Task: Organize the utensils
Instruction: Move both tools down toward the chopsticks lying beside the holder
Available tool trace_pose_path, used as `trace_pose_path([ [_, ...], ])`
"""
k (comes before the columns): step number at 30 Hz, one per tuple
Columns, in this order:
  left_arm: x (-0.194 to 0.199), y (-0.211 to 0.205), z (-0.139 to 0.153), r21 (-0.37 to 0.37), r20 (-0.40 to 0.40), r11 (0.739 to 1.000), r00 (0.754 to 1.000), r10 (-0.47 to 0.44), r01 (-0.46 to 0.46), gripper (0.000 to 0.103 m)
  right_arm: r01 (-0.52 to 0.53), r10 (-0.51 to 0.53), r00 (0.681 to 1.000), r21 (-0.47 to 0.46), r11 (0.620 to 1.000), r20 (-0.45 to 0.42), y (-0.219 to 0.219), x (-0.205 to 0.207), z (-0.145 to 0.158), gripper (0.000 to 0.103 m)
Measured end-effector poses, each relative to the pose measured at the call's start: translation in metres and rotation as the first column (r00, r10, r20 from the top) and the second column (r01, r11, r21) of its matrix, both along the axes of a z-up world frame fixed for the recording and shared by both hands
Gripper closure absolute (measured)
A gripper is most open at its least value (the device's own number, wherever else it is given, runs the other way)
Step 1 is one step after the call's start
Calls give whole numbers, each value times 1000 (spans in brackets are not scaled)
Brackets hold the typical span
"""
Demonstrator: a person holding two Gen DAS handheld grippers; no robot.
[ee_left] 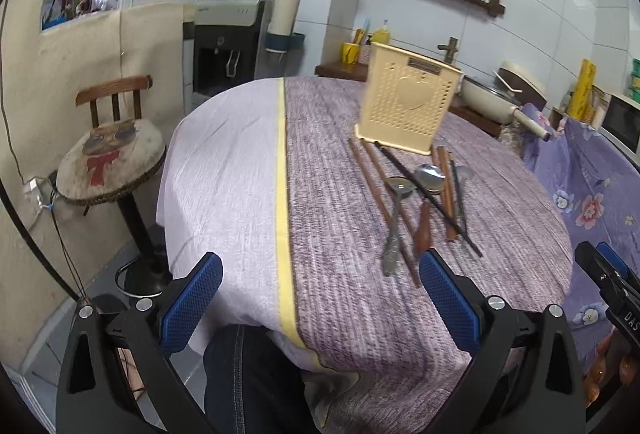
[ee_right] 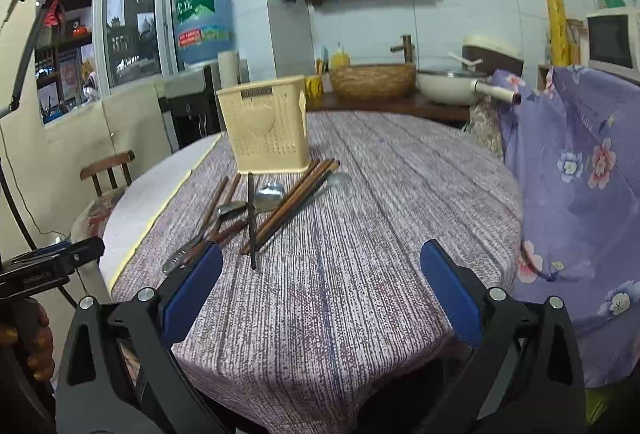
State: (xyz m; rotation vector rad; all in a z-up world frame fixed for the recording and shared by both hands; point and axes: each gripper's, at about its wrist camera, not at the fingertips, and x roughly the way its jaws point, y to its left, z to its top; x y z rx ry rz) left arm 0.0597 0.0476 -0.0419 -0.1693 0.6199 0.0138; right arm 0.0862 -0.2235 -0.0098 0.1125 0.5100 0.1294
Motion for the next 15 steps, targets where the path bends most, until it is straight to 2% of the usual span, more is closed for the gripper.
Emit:
trace_pose_path([
  [3, 9, 8, 1, 8, -22, 1000, 999, 23, -23, 6, -13, 13, 999, -5, 1000, -47, -1, 21, -4, 5],
  [8, 38, 1, 4, 20, -74, 998, 996, -51, 53, 9, -30, 31, 993, 8, 1000, -116, -1, 55, -5, 5],
  [12, 63, -11, 4, 42, -113, 992, 987, -117, 122, 20, -24, 27, 986, 21, 1000, -166, -2, 83, -7, 6],
  [15, 80, -16, 5, 54, -135, 986, 980, -149, 157, 27, -21, 27, 979, 31, 999, -200, -3, 100, -10, 12],
])
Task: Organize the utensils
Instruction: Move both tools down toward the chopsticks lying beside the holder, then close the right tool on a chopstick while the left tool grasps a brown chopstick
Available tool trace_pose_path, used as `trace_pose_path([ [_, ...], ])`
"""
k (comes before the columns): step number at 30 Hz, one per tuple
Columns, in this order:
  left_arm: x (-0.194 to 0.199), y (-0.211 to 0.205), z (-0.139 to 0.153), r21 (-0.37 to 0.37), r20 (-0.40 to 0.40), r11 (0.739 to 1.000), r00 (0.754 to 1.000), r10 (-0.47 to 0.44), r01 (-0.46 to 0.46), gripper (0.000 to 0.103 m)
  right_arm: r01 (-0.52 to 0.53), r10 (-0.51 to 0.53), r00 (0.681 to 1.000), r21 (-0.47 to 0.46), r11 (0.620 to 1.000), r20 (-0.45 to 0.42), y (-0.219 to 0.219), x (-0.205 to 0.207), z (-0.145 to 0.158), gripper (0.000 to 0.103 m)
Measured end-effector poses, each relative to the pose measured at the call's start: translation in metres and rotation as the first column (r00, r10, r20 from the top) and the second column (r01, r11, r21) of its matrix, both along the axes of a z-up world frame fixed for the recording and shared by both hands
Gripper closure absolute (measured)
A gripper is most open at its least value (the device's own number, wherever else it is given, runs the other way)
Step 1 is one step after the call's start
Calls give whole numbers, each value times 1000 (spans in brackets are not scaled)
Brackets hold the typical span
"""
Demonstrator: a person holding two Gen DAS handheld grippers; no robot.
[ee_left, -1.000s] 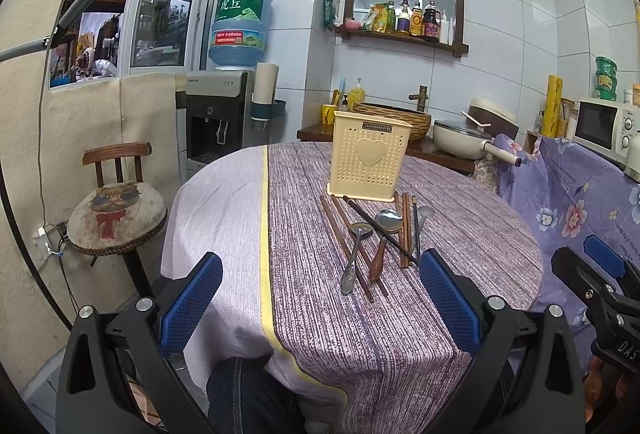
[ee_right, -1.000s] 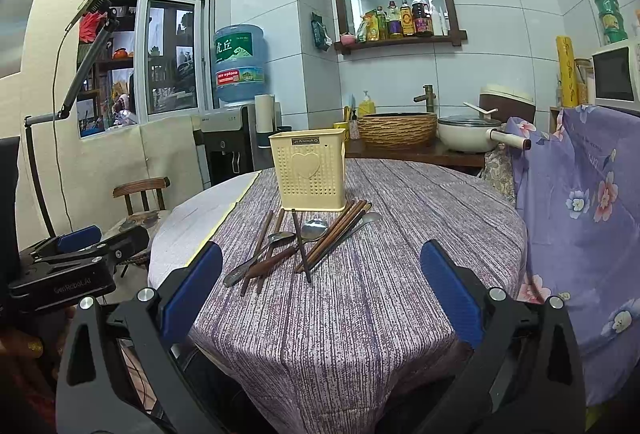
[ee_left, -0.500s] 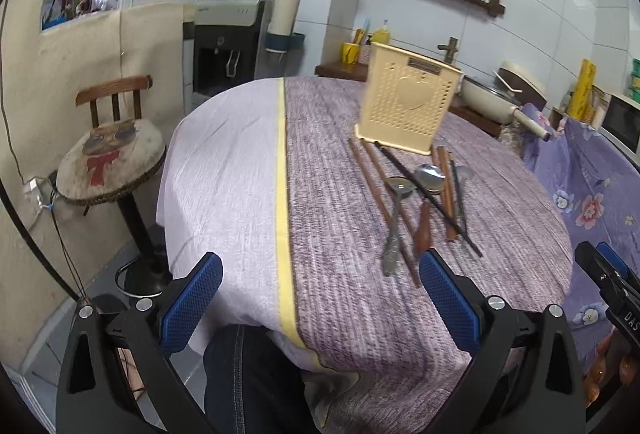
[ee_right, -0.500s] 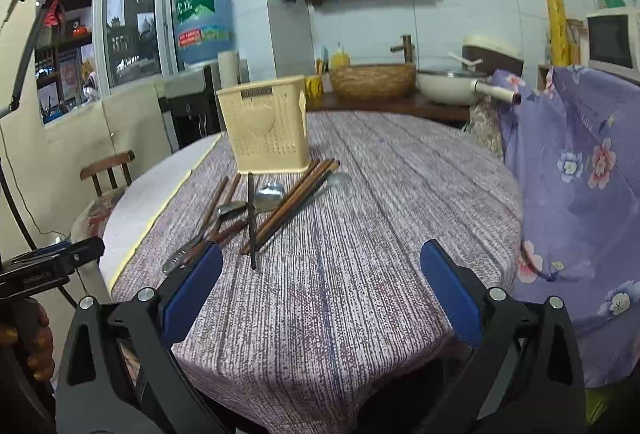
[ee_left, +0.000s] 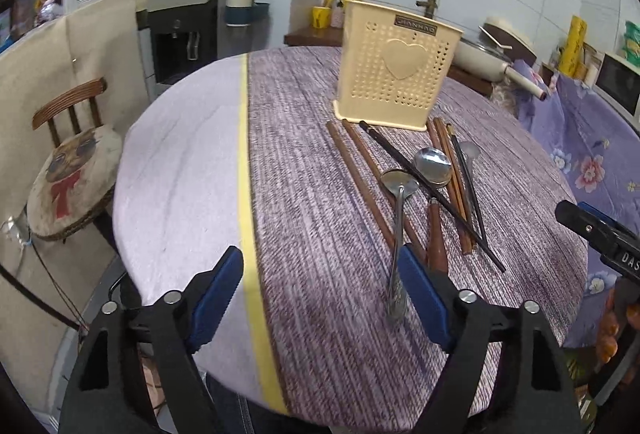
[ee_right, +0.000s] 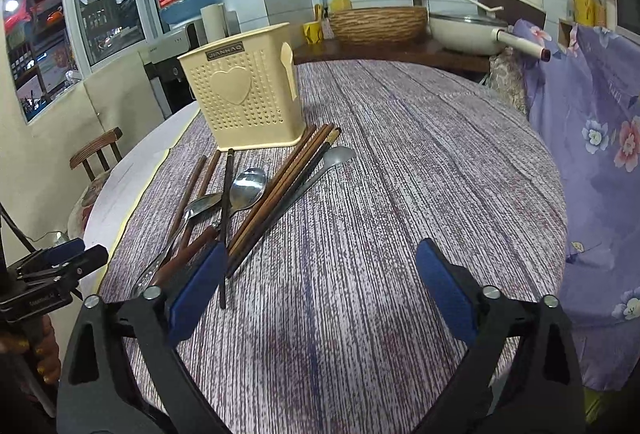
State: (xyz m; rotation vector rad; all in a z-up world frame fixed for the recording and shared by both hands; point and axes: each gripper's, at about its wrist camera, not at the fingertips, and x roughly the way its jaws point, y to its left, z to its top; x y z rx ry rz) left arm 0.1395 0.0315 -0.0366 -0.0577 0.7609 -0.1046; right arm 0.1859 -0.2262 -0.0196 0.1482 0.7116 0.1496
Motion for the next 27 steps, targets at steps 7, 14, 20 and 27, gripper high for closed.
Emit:
trace_pose_path([
  [7, 38, 2, 7, -7, -28, 1000, 999, -16, 16, 36, 15, -15, 997, 0, 1000, -70, 7, 42, -2, 24],
  [14, 61, 5, 7, -5, -45, 1000, 999, 5, -5, 38, 50, -50, 992, -3, 999, -114, 6, 87, -4, 33],
  [20, 79, 8, 5, 10, -60, 1000, 998, 21, -20, 39, 45, -38, 987, 43, 998, -155, 4, 132, -5, 53],
  [27, 99, 10, 3, -27, -104, 999, 994, 19, -22, 49, 58, -30, 975, 119, 991, -220, -1, 186, -8, 74],
])
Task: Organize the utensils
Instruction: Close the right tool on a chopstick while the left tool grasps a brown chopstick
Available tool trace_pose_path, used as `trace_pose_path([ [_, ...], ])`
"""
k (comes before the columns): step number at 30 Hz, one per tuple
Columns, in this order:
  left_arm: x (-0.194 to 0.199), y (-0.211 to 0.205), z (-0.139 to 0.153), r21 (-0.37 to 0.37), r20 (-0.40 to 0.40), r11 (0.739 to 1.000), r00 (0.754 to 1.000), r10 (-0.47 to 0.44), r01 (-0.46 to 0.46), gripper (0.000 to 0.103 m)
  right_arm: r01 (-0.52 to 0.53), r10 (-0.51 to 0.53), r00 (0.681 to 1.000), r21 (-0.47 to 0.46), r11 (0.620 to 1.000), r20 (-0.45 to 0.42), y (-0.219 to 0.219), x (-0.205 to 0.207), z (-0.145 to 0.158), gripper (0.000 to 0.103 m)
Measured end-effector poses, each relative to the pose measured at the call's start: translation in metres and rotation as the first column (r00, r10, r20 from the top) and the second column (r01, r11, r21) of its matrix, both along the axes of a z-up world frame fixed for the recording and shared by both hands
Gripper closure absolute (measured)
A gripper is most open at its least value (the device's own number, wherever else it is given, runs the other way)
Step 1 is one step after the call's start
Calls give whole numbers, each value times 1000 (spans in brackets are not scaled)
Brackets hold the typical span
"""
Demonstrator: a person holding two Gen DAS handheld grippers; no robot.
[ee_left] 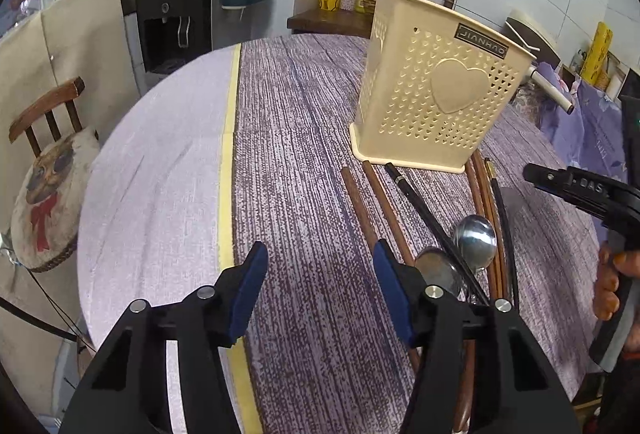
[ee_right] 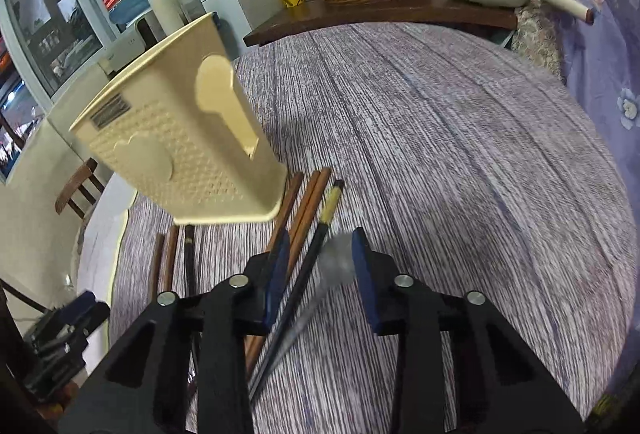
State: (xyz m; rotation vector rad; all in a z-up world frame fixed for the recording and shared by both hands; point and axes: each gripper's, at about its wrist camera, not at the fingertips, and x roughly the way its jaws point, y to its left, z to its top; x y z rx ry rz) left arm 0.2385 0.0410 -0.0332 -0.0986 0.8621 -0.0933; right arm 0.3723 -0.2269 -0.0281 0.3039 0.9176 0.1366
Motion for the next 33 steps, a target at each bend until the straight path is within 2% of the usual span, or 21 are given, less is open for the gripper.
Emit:
trace_pose_path([
  [3, 7, 1, -3, -28, -23, 1000, 1000, 8, -8, 50, 6, -7, 1000, -14, 1000, -25, 4, 16, -5, 79],
  [8, 9, 1, -3, -21, -14, 1000, 1000, 17, -18, 50, -6, 3, 997, -33, 999, -73, 14, 32, -14, 80],
  [11, 13, -1, -4, -5, -13, 1000, 1000, 26, -26, 50, -1, -7, 996, -88, 996, -92, 22, 37, -21, 80],
  [14, 17, -1, -8, -1, -26, 999, 999, 33, -33, 50, 2, -11, 993, -84, 996, -116, 26, 40, -27, 81],
  [19, 24, -6, -13, 11, -53, 999, 998, 35, -35, 50, 19, -35, 994, -147, 989, -106, 33, 42, -24, 82],
  [20, 25, -7, -13, 13, -54, 999, 998, 35, -34, 50, 25, -42, 993, -153, 988, -108, 33, 43, -24, 84],
  [21, 25, -8, -13, 15, -53, 999, 998, 32, -32, 50, 29, -48, 992, -155, 988, -120, 33, 44, -27, 90],
  [23, 26, -13, -11, 24, -53, 999, 998, 22, -21, 50, 33, -50, 993, -152, 988, -106, 32, 43, -27, 92],
  [29, 43, -30, -16, 47, -86, 999, 996, 7, -3, 59, 30, -47, 992, -143, 989, -116, 31, 43, -31, 92],
  [33, 55, -36, -23, 66, -114, 998, 993, 20, -12, 69, 29, -47, 993, -159, 987, -109, 31, 42, -32, 92],
])
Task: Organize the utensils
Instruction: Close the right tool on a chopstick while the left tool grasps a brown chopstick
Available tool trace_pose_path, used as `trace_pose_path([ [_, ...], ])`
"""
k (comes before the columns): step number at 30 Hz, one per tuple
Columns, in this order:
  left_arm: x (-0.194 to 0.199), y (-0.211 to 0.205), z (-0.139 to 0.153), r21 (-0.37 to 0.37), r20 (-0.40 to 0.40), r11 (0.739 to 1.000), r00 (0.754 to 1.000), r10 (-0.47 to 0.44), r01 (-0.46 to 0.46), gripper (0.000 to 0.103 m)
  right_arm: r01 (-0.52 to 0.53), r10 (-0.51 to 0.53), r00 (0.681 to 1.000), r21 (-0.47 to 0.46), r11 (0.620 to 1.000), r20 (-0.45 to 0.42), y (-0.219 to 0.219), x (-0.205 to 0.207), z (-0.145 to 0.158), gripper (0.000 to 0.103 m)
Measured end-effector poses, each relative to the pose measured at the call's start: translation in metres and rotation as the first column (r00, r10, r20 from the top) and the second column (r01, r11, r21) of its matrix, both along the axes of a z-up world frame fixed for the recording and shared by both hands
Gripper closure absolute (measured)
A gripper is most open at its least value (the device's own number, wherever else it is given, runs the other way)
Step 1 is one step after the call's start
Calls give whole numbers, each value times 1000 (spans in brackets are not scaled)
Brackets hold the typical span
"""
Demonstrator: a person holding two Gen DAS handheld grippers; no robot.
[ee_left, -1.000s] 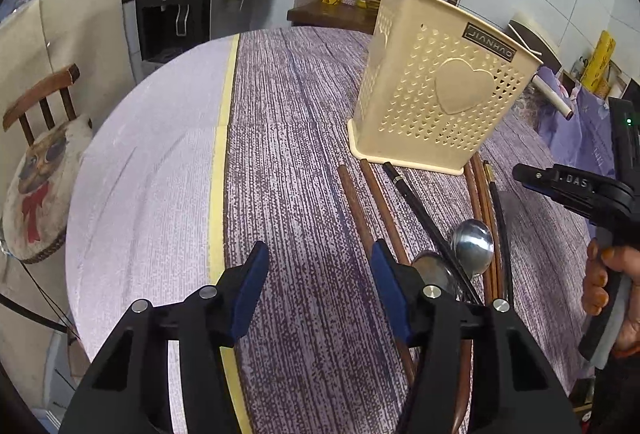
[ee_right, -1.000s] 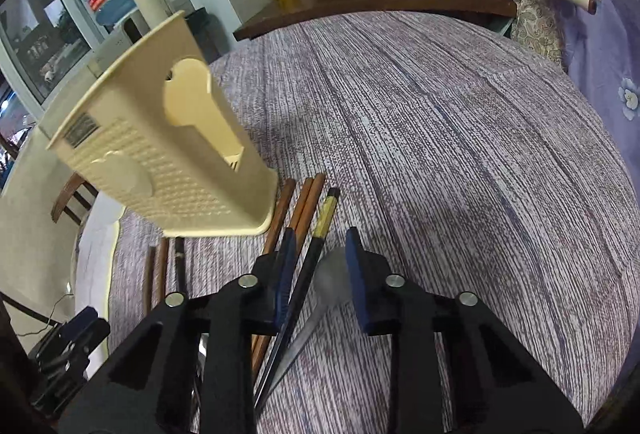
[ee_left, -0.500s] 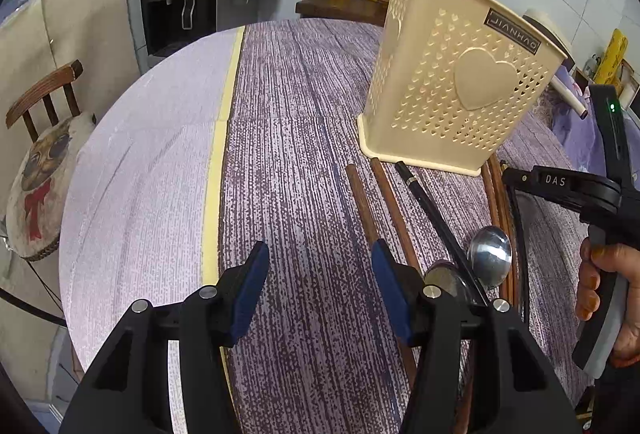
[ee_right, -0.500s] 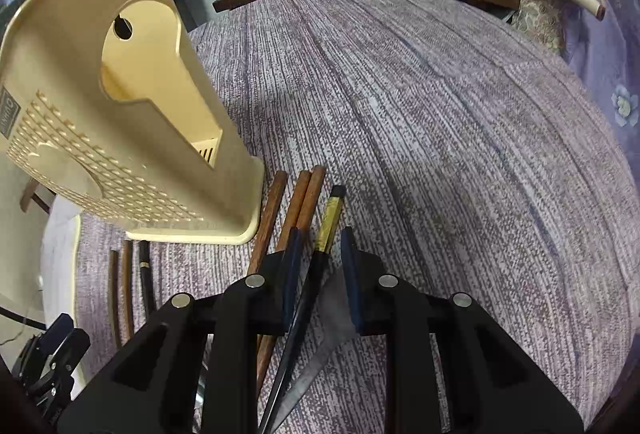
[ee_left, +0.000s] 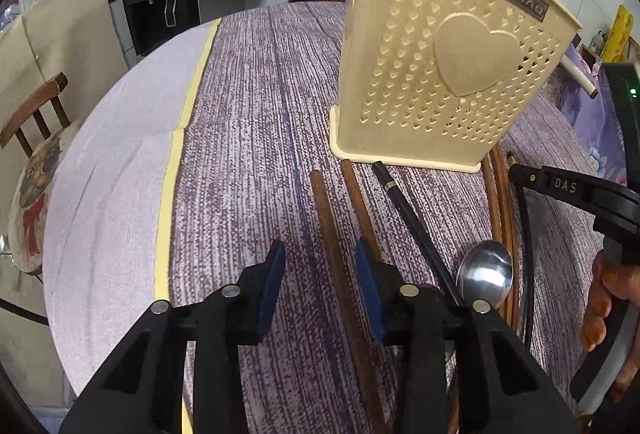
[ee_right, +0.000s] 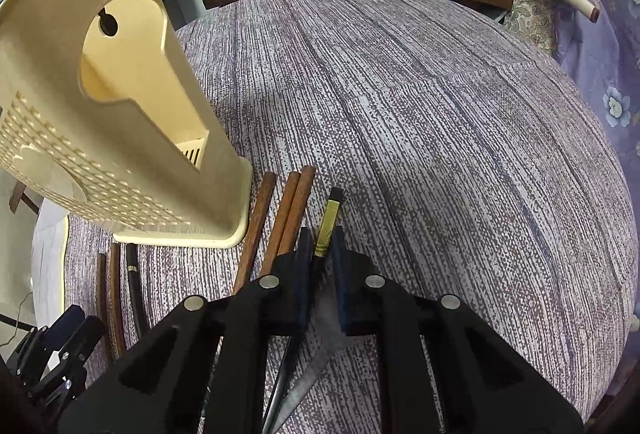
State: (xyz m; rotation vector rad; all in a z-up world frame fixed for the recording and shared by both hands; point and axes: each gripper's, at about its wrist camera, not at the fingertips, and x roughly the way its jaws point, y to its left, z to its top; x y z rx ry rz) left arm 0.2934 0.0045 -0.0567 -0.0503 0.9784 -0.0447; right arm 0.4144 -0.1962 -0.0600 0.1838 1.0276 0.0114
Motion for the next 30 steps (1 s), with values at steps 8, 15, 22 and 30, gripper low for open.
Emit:
trace_pose_path([
  [8, 22, -7, -5, 70, -15, 997, 999, 29, -27, 76, 38, -38, 999, -15, 999, 3, 5, 2, 2, 92],
  [15, 27, -6, -7, 103, 2, 992, 998, 68, -68, 91, 51, -50, 998, -51, 997, 30, 13, -1, 3, 92],
  [22, 29, -7, -8, 98, 12, 991, 996, 88, -88, 94, 66, -65, 997, -31, 997, 37, 12, -2, 4, 93],
  [30, 27, 0, -3, 40, 32, 994, 995, 97, -98, 94, 74, -79, 994, 66, 995, 77, -3, -3, 10, 95],
])
